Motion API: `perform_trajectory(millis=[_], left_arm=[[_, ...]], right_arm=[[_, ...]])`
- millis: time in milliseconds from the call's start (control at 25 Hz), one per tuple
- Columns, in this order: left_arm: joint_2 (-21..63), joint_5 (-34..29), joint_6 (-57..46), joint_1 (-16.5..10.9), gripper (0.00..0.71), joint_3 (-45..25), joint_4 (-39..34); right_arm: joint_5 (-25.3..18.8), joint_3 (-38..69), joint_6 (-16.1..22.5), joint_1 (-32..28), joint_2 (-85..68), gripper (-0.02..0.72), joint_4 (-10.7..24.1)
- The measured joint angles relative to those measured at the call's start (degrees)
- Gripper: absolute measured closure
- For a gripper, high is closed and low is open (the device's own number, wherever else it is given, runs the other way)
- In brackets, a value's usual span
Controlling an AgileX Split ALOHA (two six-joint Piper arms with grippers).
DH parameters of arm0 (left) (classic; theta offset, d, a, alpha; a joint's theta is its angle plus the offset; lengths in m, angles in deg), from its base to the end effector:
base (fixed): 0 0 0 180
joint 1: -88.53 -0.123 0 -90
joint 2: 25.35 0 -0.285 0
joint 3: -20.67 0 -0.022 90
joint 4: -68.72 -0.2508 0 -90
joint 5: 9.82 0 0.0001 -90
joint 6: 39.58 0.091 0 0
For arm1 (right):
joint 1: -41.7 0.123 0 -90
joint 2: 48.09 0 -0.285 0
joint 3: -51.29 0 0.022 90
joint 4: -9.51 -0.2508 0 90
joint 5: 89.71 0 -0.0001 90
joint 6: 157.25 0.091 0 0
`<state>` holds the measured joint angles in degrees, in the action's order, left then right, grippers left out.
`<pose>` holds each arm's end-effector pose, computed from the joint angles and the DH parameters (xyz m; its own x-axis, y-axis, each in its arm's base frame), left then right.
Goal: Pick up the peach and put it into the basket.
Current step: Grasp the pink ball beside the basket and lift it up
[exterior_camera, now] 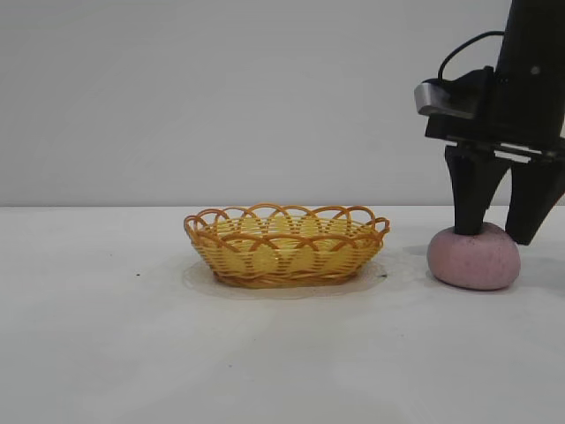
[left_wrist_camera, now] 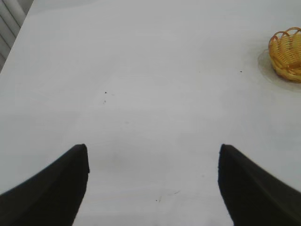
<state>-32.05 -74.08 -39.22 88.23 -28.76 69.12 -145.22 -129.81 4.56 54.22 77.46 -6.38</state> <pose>-0.0086 -0.0006 0.2682 -0.5059 0.0006 -0.8626 0.0018 1.0000 -0.0004 0.3729 0.1039 0.1425 -0.9301 -0.3632 -0.0542 -0.3659 0.9043 0.2198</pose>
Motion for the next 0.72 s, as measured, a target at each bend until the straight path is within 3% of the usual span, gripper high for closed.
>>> perform_trajectory(millis=[160,240,280,320,520,720], left_arm=[[0.00,0.00,0.00,0.00,0.165,0.00,0.00],[0.00,0.00,0.00,0.00,0.165,0.00,0.00],[0.00,0.00,0.00,0.00,0.165,0.00,0.00],[0.00,0.00,0.00,0.00,0.165,0.00,0.00],[0.00,0.00,0.00,0.00,0.165,0.00,0.00],[0.00,0.00,0.00,0.00,0.165,0.00,0.00]], right_arm=[[-1.32,-0.21,-1.06,0.00,0.34,0.591,-0.66],[-1.86,-0.44,-1.64,0.00,0.34,0.654,-0.66],[-1.99,-0.48,-1.88,0.00,0.34,0.643,-0.66],[-2.18,-0.48,-2.01,0.00,0.34,0.703,-0.66],[-3.83,-1.80,-2.13,0.00,-2.56,0.703,-0.08],[-8.14,-7.68,-2.13,0.60,-7.46,0.703,-0.40]])
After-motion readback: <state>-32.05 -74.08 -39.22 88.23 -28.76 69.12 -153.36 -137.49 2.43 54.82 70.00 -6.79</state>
